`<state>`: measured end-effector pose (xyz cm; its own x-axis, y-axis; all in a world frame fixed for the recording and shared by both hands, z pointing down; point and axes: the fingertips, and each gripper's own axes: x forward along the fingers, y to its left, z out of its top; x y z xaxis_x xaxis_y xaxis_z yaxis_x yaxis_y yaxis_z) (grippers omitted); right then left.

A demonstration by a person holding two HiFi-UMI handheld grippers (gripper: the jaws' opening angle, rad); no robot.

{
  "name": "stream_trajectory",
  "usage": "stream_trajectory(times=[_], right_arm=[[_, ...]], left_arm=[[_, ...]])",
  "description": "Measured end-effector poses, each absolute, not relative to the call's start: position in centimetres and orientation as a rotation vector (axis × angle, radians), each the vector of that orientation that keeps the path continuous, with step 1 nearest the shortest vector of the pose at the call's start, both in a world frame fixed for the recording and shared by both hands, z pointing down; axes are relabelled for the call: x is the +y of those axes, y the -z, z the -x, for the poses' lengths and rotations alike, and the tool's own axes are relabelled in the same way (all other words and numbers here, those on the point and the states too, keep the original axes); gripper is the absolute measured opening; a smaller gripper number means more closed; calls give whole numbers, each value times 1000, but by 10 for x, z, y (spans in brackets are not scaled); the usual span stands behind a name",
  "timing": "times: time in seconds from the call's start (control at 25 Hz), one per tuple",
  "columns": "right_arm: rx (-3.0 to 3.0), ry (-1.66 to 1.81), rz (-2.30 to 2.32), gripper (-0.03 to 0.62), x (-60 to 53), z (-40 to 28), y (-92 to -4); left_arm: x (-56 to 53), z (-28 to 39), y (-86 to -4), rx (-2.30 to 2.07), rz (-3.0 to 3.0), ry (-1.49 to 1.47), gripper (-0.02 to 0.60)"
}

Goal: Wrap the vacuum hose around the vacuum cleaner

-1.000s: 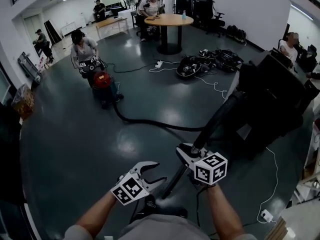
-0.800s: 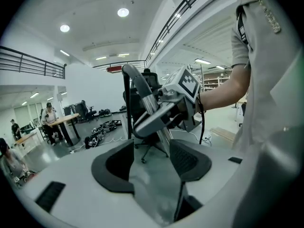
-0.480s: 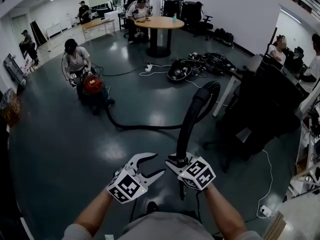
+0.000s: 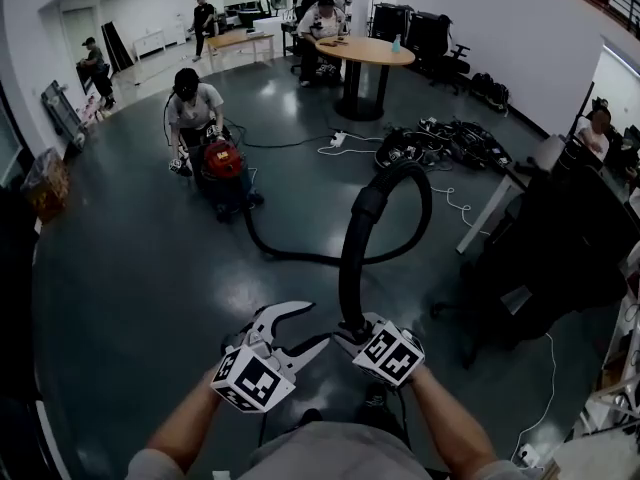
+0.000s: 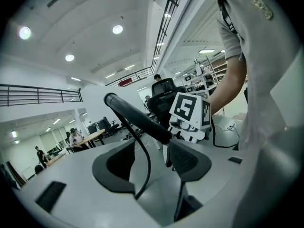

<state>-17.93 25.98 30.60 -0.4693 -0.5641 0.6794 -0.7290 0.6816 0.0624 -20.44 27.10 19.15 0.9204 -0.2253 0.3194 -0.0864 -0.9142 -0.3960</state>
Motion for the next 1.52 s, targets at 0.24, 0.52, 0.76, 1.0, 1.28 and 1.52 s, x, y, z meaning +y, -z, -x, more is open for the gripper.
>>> stream_trajectory(times=[0.24, 0.52, 0.76, 1.0, 1.28, 1.52], right_arm=[[-2176, -213, -771, 77, 240, 165, -320], [-2144, -117, -536, 77, 228, 143, -337], [-2092, -16, -331, 77, 227, 116, -350], [-2029, 94, -147, 77, 227, 91, -356], [-1931, 152, 7, 77, 224, 60, -374], [-1838, 155, 82, 77, 217, 33, -390]], left_arm=[[250, 188, -176, 365, 2608, 573, 230], [239, 146, -169, 378, 2525, 688, 230], [233, 104, -187, 226, 2408, 963, 230], [234, 80, -218, 75, 2233, 1331, 230], [223, 66, -272, 4, 2143, 1629, 230], [215, 64, -308, -32, 2131, 1805, 230]])
